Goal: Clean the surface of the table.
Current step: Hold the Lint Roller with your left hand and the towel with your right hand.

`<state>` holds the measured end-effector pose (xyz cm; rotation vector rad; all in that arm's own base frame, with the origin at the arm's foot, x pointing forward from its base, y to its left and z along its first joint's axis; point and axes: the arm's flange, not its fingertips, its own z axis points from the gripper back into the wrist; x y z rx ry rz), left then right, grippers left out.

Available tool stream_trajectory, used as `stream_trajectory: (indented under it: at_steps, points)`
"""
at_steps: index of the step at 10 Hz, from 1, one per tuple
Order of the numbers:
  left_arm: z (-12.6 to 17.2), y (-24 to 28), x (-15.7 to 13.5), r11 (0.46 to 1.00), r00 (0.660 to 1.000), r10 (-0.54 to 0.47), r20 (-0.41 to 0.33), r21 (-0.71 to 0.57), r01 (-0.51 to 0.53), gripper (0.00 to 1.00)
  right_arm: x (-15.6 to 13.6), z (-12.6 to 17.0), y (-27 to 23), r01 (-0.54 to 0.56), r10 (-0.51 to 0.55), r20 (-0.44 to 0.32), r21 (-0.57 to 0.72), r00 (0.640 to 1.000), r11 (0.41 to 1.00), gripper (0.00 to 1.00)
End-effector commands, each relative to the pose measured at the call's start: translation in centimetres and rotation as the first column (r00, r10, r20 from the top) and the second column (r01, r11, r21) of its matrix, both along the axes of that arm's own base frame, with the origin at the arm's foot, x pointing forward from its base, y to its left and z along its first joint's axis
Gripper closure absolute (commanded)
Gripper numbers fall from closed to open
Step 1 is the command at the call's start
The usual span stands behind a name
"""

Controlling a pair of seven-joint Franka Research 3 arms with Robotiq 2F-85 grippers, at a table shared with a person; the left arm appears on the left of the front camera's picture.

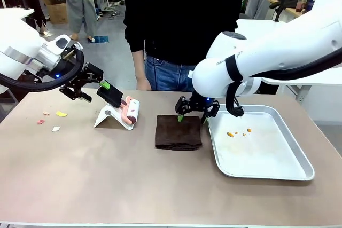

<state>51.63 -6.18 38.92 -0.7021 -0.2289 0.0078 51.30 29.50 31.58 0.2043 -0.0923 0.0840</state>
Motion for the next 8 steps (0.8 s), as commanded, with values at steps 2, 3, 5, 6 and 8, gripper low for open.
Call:
stream_trajectory:
  at_steps: [2, 3, 5, 6, 8]
  points:
    - [0.1, -1.1, 0.5, 0.999, 0.999, 0.036, 0.011, -0.028, -0.036, 0.0, 0.2, -0.9, 3.0, 0.074, -0.079, -0.056, -0.08, 0.995, 0.994, 0.0]
    - [0.0, -1.1, 0.6, 0.999, 0.999, 0.045, 0.011, -0.028, -0.044, 0.0, -0.5, -1.5, 3.6, 0.119, -0.124, -0.077, -0.07, 0.989, 0.99, 0.0]
    - [-0.1, -1.3, 0.6, 0.999, 0.999, 0.036, 0.011, -0.029, -0.036, 0.0, -1.7, -1.9, 3.9, 0.271, -0.274, -0.004, -0.128, 0.962, 0.954, 0.0]
    - [-0.2, -1.3, 0.6, 0.999, 0.999, 0.033, 0.012, -0.029, -0.033, 0.0, -2.0, -1.8, 3.7, 0.318, -0.318, 0.025, -0.138, 0.948, 0.938, 0.0]
    - [-0.3, -1.4, 0.5, 0.999, 0.999, 0.029, 0.02, -0.038, -0.028, 0.0, -2.4, -2.2, 3.8, 0.324, -0.322, 0.034, -0.135, 0.946, 0.936, 0.0]
